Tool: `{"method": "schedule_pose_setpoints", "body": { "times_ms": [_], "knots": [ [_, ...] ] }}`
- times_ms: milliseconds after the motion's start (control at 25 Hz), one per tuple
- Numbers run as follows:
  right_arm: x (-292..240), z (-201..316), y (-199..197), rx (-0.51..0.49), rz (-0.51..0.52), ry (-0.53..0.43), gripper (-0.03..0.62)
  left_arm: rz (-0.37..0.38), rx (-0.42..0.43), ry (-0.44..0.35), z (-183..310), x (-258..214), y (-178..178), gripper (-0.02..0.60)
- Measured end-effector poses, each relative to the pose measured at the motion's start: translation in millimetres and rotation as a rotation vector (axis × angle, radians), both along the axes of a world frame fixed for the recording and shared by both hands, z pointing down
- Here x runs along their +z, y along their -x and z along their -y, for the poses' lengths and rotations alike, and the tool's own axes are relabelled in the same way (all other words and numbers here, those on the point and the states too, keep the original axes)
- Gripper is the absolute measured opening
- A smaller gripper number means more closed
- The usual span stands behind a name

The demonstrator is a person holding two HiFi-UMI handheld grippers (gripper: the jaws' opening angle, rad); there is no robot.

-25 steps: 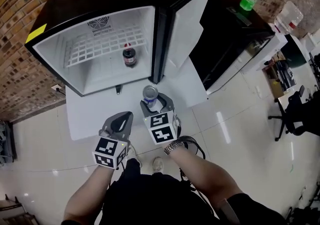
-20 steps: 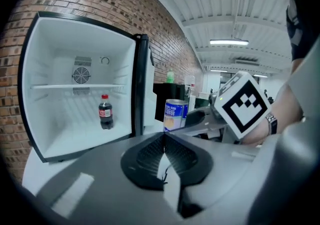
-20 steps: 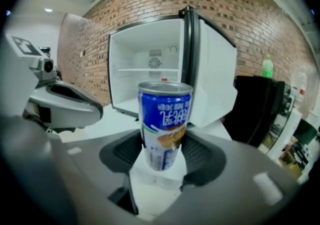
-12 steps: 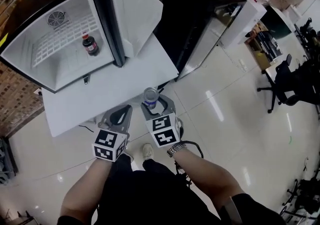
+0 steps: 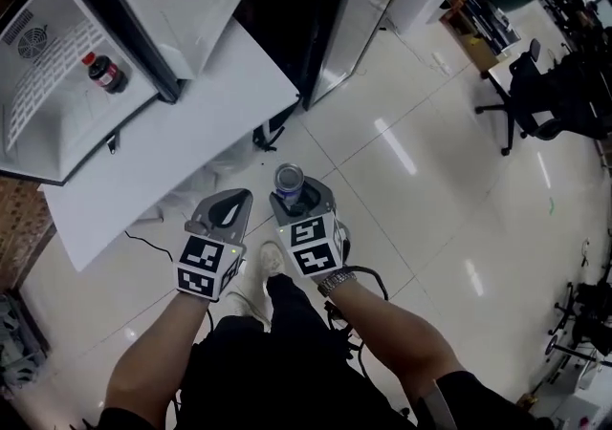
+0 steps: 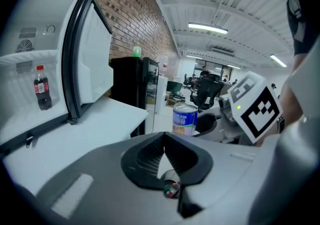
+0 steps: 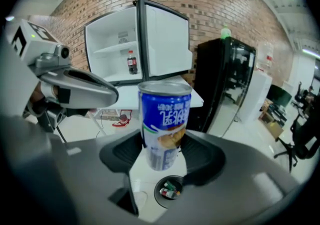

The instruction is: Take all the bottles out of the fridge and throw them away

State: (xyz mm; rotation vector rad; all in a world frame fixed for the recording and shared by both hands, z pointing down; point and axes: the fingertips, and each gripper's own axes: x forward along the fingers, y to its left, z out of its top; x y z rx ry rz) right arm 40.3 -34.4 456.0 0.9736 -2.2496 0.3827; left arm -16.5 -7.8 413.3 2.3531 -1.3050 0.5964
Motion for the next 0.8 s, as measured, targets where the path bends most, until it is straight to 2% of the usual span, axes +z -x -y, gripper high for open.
{"method": "schedule_pose_setpoints", "body": {
  "times_ms": [400, 560, 800],
  "knots": [
    [99.1, -28.5, -52.9, 0.123, -0.053, 0.141, 0.244, -0.004, 0.134, 0.12, -12.7, 81.5, -42.5, 0.003],
    [145.3, -39.2, -68.2, 0.154, -0.076, 0.204, 0.244, -0.013, 0.156, 0.17, -16.6, 122.0, -56.7, 0.003],
    [223.0, -58.7, -89.9, 0.222, -0.106, 0.352, 0.244, -0.023, 0.168, 0.252, -26.6, 179.0, -66.8, 0.003]
  ]
}}
